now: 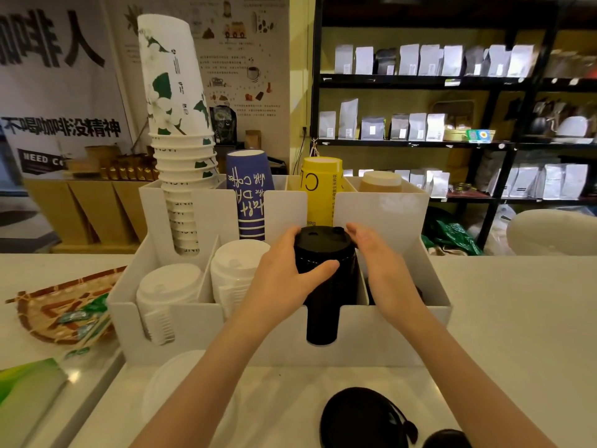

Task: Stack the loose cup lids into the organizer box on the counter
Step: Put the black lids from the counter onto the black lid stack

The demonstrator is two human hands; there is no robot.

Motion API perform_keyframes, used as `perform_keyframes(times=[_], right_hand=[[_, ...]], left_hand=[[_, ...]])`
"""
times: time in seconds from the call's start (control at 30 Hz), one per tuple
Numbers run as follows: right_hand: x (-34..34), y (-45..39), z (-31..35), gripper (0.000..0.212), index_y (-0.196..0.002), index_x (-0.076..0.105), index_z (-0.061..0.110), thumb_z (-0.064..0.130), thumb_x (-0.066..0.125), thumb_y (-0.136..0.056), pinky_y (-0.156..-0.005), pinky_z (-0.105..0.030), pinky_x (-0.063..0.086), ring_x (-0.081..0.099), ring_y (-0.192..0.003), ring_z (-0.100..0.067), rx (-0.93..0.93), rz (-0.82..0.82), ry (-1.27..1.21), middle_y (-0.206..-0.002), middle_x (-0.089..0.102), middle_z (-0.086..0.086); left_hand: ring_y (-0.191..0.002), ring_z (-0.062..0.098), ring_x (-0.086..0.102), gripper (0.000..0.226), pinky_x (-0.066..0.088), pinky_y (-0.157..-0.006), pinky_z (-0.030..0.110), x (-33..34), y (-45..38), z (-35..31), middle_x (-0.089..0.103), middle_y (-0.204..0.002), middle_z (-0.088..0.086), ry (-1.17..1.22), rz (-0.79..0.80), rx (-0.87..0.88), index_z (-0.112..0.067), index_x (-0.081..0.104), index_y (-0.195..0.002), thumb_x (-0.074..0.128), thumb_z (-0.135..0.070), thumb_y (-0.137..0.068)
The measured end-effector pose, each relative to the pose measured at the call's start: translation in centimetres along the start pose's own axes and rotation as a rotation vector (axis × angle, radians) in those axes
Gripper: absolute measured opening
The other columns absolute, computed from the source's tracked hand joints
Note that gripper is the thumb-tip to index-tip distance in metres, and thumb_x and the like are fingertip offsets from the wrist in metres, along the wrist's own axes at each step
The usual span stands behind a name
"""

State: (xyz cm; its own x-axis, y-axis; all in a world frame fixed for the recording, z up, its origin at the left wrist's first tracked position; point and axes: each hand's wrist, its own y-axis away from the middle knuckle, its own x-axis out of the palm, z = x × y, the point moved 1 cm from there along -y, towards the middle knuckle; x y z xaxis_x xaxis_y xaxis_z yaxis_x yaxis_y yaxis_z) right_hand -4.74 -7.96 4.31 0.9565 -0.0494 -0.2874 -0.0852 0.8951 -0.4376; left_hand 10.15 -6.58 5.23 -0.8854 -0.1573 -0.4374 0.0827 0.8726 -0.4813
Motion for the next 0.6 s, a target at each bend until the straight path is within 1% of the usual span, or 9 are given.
perform_keyframes(times=[0.07,0.13,0.2,0.27,0.3,0.37,0.43,0.53,0.6], right_hand=[[-0.1,0.0,-0.1,0.032,-0.105,0.045,0.050,0.055,0.024,-0.082,-0.073,0.003,0.033,0.046,-0.096,0.021,-0.009,-0.003,0.004,-0.101,0.051,0.032],[-0.3,0.0,-0.2,0.042,-0.118,0.045,0.041,0.054,0.024,-0.084,-0.078,-0.001,0.032,0.045,-0.103,0.014,-0.013,0.006,-0.012,-0.107,0.051,0.028],[-0.6,0.1,-0.1,0.041,-0.123,0.043,0.037,0.051,0.027,-0.089,-0.076,0.002,0.033,0.043,-0.100,0.022,-0.013,0.049,0.001,-0.107,0.048,0.031],[-0.8,0.4,0.6,0.029,-0.114,0.045,0.046,0.046,0.029,-0.091,-0.070,0.008,0.032,0.040,-0.089,0.032,-0.001,0.119,0.025,-0.102,0.045,0.037],[-0.9,0.7,1.0,0.026,-0.111,0.044,0.050,0.046,0.029,-0.091,-0.073,0.007,0.032,0.041,-0.089,0.031,0.006,0.148,0.030,-0.104,0.044,0.038],[-1.3,1.1,1.6,0.038,-0.127,0.035,0.046,0.047,0.029,-0.090,-0.092,-0.008,0.029,0.035,-0.104,0.020,0.012,0.173,0.038,-0.118,0.037,0.032],[-1.9,1.7,2.5,0.050,-0.138,0.019,0.040,0.048,0.030,-0.090,-0.095,-0.019,0.027,0.029,-0.112,0.006,0.010,0.143,0.047,-0.123,0.031,0.022],[-2.5,3.2,3.3,0.050,-0.138,0.018,0.040,0.046,0.033,-0.090,-0.076,-0.001,0.033,0.038,-0.101,0.017,-0.061,0.107,0.043,-0.124,0.037,0.020],[-2.7,4.8,3.0,0.048,-0.136,0.024,0.037,0.044,0.035,-0.090,-0.077,0.001,0.036,0.042,-0.103,0.016,-0.081,0.094,0.056,-0.120,0.043,0.019]], left_hand=[[-0.092,0.004,0.052,0.043,0.048,-0.071,0.015,0.1,0.0,0.0,0.055,-0.099,-0.014,-0.032,0.002,0.029,-0.029,0.045,-0.112,0.066,-0.038,-0.075],[-0.092,0.005,0.053,0.036,0.048,-0.071,0.018,0.1,0.0,0.0,0.056,-0.098,-0.012,-0.055,0.006,0.038,-0.031,0.045,-0.103,0.065,-0.039,-0.075],[-0.090,0.006,0.052,0.034,0.046,-0.067,0.016,0.0,0.0,0.0,0.055,-0.097,-0.011,-0.086,0.004,0.037,-0.029,0.043,-0.100,0.065,-0.040,-0.075],[-0.094,0.015,0.052,0.038,0.044,-0.065,0.017,0.1,0.0,-0.2,0.055,-0.100,-0.002,-0.145,0.005,0.051,-0.020,0.045,-0.103,0.064,-0.039,-0.076],[-0.100,0.018,0.051,0.043,0.044,-0.068,0.018,0.1,0.0,-0.3,0.054,-0.106,0.001,-0.179,0.016,0.058,-0.016,0.045,-0.108,0.064,-0.039,-0.076],[-0.120,0.020,0.041,0.063,0.041,-0.093,0.025,0.0,0.1,-0.8,0.046,-0.130,0.005,-0.247,0.043,0.053,-0.014,0.037,-0.127,0.063,-0.041,-0.076],[-0.131,0.017,0.028,0.072,0.022,-0.104,0.024,-0.3,0.7,-1.7,0.033,-0.145,0.004,-0.295,0.000,0.072,-0.016,0.029,-0.135,0.062,-0.042,-0.076],[-0.124,0.012,0.036,0.055,0.023,-0.099,0.013,-0.1,3.1,-3.3,0.044,-0.135,0.001,-0.280,-0.147,0.271,-0.018,0.042,-0.126,0.062,-0.036,-0.078],[-0.115,0.007,0.042,0.046,0.030,-0.095,0.012,0.8,5.4,-3.5,0.050,-0.123,-0.002,-0.246,-0.124,0.357,-0.017,0.049,-0.119,0.059,-0.036,-0.078]])
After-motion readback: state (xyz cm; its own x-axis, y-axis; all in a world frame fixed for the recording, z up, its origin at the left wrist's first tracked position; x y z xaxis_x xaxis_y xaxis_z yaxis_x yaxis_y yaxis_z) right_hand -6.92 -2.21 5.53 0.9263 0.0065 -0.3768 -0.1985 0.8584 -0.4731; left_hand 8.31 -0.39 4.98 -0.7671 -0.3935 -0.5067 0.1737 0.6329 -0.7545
